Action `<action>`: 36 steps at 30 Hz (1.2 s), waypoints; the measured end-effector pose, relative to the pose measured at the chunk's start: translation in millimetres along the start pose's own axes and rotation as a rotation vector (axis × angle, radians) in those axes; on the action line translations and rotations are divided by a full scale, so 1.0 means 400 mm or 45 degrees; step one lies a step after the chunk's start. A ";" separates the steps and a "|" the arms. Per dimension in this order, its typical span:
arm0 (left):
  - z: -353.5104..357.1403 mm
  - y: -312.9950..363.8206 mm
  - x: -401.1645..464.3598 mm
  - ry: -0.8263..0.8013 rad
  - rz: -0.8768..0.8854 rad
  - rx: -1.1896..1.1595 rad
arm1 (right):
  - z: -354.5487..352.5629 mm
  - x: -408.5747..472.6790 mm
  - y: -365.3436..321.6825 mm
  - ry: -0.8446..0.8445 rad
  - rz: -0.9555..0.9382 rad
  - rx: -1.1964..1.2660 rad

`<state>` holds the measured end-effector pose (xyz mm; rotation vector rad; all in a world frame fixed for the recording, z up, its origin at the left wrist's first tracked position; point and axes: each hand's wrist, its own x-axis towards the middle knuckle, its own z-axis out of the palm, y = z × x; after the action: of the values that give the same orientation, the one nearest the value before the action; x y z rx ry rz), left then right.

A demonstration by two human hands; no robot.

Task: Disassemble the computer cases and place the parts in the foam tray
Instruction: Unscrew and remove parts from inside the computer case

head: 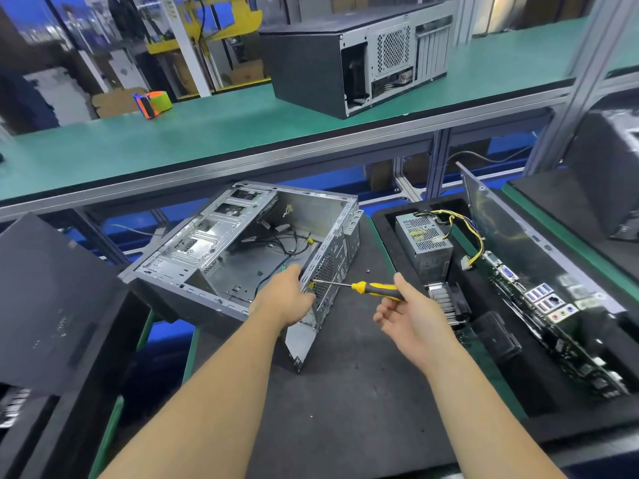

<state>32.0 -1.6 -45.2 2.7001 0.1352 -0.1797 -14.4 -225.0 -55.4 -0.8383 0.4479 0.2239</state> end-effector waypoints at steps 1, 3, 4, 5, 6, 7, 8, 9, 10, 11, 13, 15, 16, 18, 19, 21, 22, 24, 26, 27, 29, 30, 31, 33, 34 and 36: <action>0.001 0.000 0.000 -0.002 0.000 -0.003 | -0.001 0.002 0.001 0.029 0.023 -0.049; 0.001 0.000 0.000 -0.001 -0.001 0.004 | -0.004 0.007 0.010 0.100 0.010 -0.304; 0.001 0.000 0.000 0.001 -0.003 0.012 | -0.005 0.010 0.016 0.111 -0.015 -0.417; 0.001 -0.001 0.001 0.003 -0.005 0.021 | -0.005 0.009 0.019 0.087 -0.048 -0.470; 0.002 -0.001 0.002 0.005 -0.006 0.029 | -0.010 0.009 0.021 0.033 -0.103 -0.480; 0.003 0.000 0.003 0.004 -0.008 0.035 | -0.016 0.010 0.023 -0.022 -0.167 -0.490; 0.003 0.001 0.003 0.001 -0.011 0.038 | -0.024 0.009 0.026 -0.061 -0.234 -0.525; 0.002 0.002 0.003 -0.003 -0.014 0.037 | -0.030 0.006 0.028 -0.088 -0.306 -0.583; 0.001 0.003 0.003 -0.007 -0.016 0.033 | -0.038 0.003 0.031 -0.103 -0.396 -0.679; 0.001 0.002 0.003 -0.011 -0.018 0.027 | -0.047 0.001 0.034 -0.108 -0.506 -0.829; 0.000 0.001 0.003 -0.013 -0.011 0.017 | -0.064 -0.004 0.031 -0.141 -0.747 -1.225; -0.001 0.002 0.002 -0.014 -0.003 0.012 | -0.075 -0.007 0.021 -0.216 -0.889 -1.430; -0.001 0.002 0.001 -0.012 -0.001 0.012 | -0.078 -0.008 0.016 -0.244 -0.903 -1.446; -0.002 0.002 -0.001 -0.007 -0.002 0.017 | -0.080 -0.010 0.013 -0.251 -0.857 -1.389; -0.002 0.003 -0.002 -0.006 -0.003 0.022 | -0.078 -0.012 0.016 -0.228 -0.819 -1.297; -0.003 0.004 -0.003 -0.005 -0.007 0.028 | -0.063 -0.012 0.024 -0.127 -0.752 -1.047; -0.003 0.005 -0.003 -0.006 -0.009 0.029 | -0.050 -0.012 0.027 -0.093 -0.702 -0.911; -0.004 0.006 -0.005 -0.005 -0.004 0.031 | -0.025 -0.006 0.019 -0.062 -0.509 -0.676; -0.005 0.007 -0.007 -0.002 -0.001 0.032 | -0.012 0.007 0.006 0.000 -0.238 -0.592; -0.005 0.007 -0.006 -0.001 -0.002 0.030 | -0.011 0.011 0.001 0.032 -0.150 -0.589; -0.005 0.008 -0.006 -0.002 -0.006 0.029 | -0.010 0.014 0.001 0.062 -0.148 -0.644; -0.005 0.008 -0.006 -0.003 -0.009 0.033 | -0.009 0.012 0.005 0.060 -0.207 -0.695; -0.005 0.008 -0.007 -0.004 -0.014 0.038 | -0.007 0.008 0.010 0.053 -0.282 -0.754; -0.004 0.009 -0.006 -0.006 -0.020 0.045 | -0.018 -0.002 0.020 0.029 -0.487 -0.975; -0.002 0.010 -0.006 -0.008 -0.022 0.046 | -0.028 -0.006 0.022 0.005 -0.604 -1.121; -0.003 0.010 -0.004 -0.009 -0.025 0.061 | -0.046 -0.016 0.023 -0.083 -0.799 -1.340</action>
<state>30.9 -4.9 -42.3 2.7460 0.1572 -0.2002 -28.8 -232.9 -69.3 -1.9441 -0.0535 -0.1260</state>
